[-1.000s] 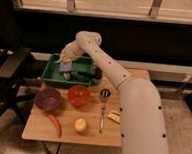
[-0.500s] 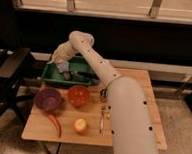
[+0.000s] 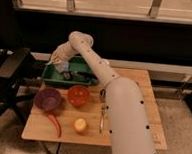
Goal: Wipe tray with towel
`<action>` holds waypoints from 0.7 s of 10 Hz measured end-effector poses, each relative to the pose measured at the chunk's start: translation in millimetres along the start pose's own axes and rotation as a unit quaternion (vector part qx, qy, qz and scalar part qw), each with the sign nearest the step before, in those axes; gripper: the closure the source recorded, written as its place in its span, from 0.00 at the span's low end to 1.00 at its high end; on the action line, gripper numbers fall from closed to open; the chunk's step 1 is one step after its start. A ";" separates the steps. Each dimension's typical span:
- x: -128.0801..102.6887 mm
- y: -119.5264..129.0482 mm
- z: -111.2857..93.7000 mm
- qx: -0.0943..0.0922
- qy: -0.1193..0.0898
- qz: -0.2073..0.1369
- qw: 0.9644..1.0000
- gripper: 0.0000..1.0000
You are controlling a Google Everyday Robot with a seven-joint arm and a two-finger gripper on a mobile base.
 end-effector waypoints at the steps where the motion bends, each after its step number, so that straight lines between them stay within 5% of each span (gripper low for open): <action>1: -8.1 -1.4 9.3 -0.003 -0.007 0.002 1.000 1.00; 4: -17.1 6.6 21.3 -0.023 -0.006 0.022 0.999 1.00; 7: 2.5 28.2 -3.0 -0.046 0.024 0.035 0.998 1.00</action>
